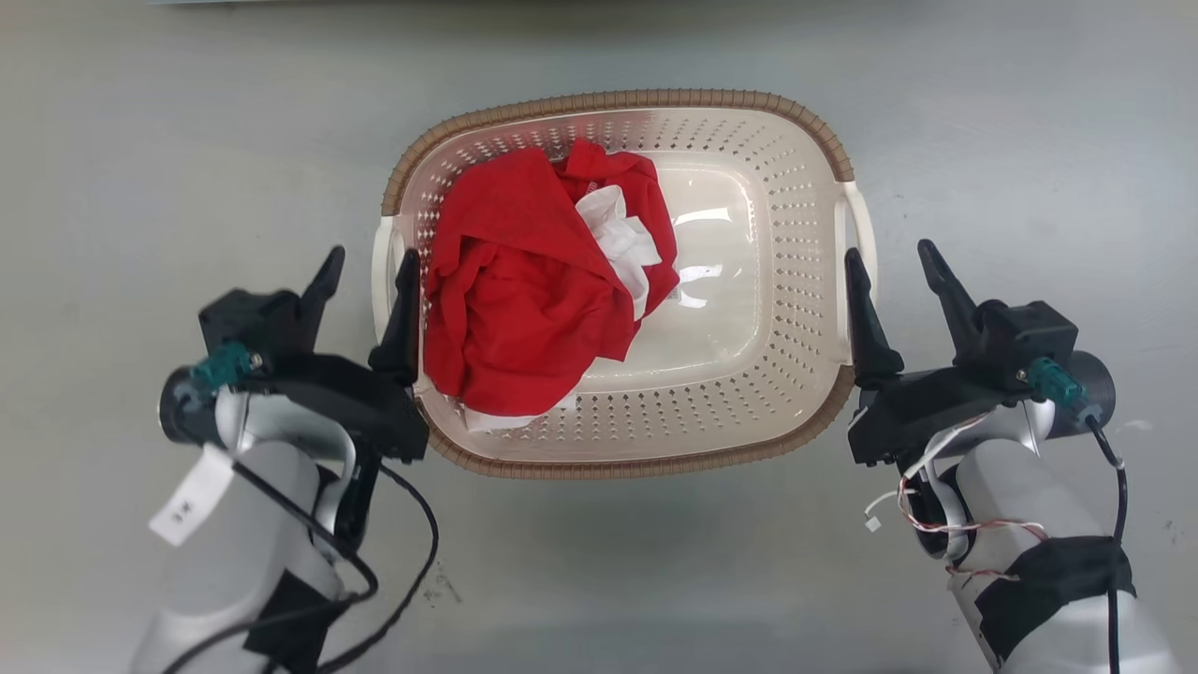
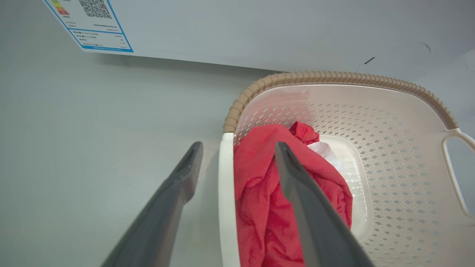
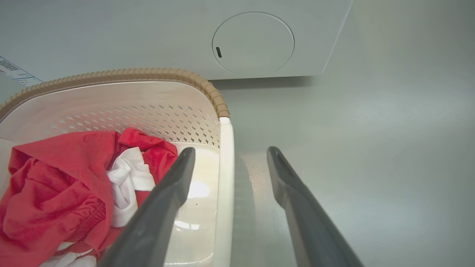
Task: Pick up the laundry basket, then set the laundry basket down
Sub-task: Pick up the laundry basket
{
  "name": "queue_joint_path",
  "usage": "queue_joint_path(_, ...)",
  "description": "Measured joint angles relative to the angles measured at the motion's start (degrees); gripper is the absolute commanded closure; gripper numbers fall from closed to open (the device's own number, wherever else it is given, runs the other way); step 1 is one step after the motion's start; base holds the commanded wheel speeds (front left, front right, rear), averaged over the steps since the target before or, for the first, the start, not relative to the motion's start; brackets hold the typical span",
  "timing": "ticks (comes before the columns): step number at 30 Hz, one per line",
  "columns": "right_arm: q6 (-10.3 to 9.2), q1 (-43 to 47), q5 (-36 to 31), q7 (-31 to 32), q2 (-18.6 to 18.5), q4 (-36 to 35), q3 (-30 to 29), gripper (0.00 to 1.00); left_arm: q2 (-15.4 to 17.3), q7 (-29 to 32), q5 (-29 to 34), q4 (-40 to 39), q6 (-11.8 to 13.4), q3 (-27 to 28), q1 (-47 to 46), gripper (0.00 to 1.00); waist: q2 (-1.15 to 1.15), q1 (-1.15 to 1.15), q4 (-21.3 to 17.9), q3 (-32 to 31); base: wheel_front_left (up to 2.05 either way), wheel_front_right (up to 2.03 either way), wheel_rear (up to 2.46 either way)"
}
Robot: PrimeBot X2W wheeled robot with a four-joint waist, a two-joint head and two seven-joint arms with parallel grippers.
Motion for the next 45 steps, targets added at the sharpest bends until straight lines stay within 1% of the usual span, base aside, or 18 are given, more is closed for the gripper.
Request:
queue_joint_path(4, 0.33, -1.98, 0.0, 0.03, 0.35, 2.32, 0.47, 0.0, 0.29, 1.34, -0.37, 2.74, -0.78, 0.33, -3.47, 0.0, -0.01, 0.0, 0.06, 0.45, 0.0, 0.0, 0.0)
queue_joint_path(7, 1.12, -3.87, 0.1, 0.58, 0.98, 4.05, 0.71, 0.0, 0.53, 2.57, -0.44, 4.94, -1.4, 0.29, -5.91, 0.0, -0.01, 0.0, -0.01, 0.79, 0.0, 0.0, 0.0)
queue_joint_path(13, 1.66, -6.84, 0.44, 2.08, 1.7, 7.76, 1.27, 0.0, 0.35, 4.69, -0.47, 8.55, -2.19, -0.44, -8.67, 0.0, -0.01, 0.0, -0.29, 1.36, 0.0, 0.0, 0.0)
queue_joint_path(20, 3.22, -9.85, 0.75, 4.12, 2.46, 12.26, 2.88, 0.0, -0.35, 7.55, -1.96, 14.0, -3.43, -1.44, -10.31, 0.0, -0.01, 0.0, -0.69, 2.17, 0.0, 0.0, 0.0)
queue_joint_path(23, 3.69, -11.26, 0.81, 5.06, 2.69, 14.02, 3.5, 0.0, -0.58, 8.51, -2.27, 15.96, -3.46, -1.52, -11.39, 0.0, -0.01, 0.0, -0.74, 2.56, 0.0, 0.0, 0.0)
queue_joint_path(24, 3.69, -11.71, 0.91, 5.43, 2.74, 14.61, 3.54, 0.0, -0.66, 8.53, -2.5, 16.4, -3.47, -1.47, -11.71, 0.51, -0.01, 0.0, -0.74, 2.68, 0.0, 0.0, 0.0)
queue_joint_path(25, 3.76, -12.18, 1.07, 5.95, 2.76, 15.36, 3.56, 0.64, -0.81, 8.8, -2.72, 16.92, -3.48, -1.26, -12.06, 0.87, -0.01, 0.0, -0.73, 2.8, 0.0, 0.0, 0.0)
queue_joint_path(26, 4.03, -12.56, 1.53, 6.36, 2.79, 16.04, 3.41, 1.0, -1.03, 9.21, -3.09, 17.61, -3.68, -1.04, -12.54, 1.0, -0.01, 0.0, -0.7, 2.91, 0.0, 0.0, 0.0)
queue_joint_path(28, 4.34, -13.02, 2.48, 7.37, 2.79, 17.51, 3.48, 1.0, -1.33, 9.92, -3.36, 18.75, -3.92, -1.03, -13.19, 1.0, -0.01, 0.0, -0.62, 3.07, 0.0, 0.0, 0.0)
queue_joint_path(30, 5.15, -12.98, 2.64, 7.61, 2.83, 18.9, 3.66, 1.0, -1.72, 9.88, -3.54, 19.8, -4.13, -0.96, -13.7, 1.0, 0.0, 0.0, -0.53, 3.0, 0.0, 0.0, 0.0)
queue_joint_path(35, 5.27, -13.24, 3.34, 8.11, 3.53, 21.47, 3.57, 1.0, -2.63, 9.93, -3.98, 22.8, -4.41, -0.94, -13.84, 1.0, -0.01, -0.01, -0.42, 1.96, 0.0, 0.0, 0.0)
queue_joint_path(40, 6.2, -13.33, 4.1, 8.59, 3.7, 24.28, 3.6, 1.0, -3.43, 10.45, -4.64, 25.69, -4.47, -1.0, -13.73, 1.0, -0.01, -0.01, -0.38, 0.18, 0.0, 0.0, 0.0)
queue_joint_path(45, 6.7, -13.34, 4.78, 8.88, 4.09, 26.85, 3.63, 1.0, -3.93, 10.51, -5.98, 27.96, -4.9, -1.03, -13.6, 1.0, -0.01, -0.01, -0.36, -2.21, 0.0, 0.0, 0.0)
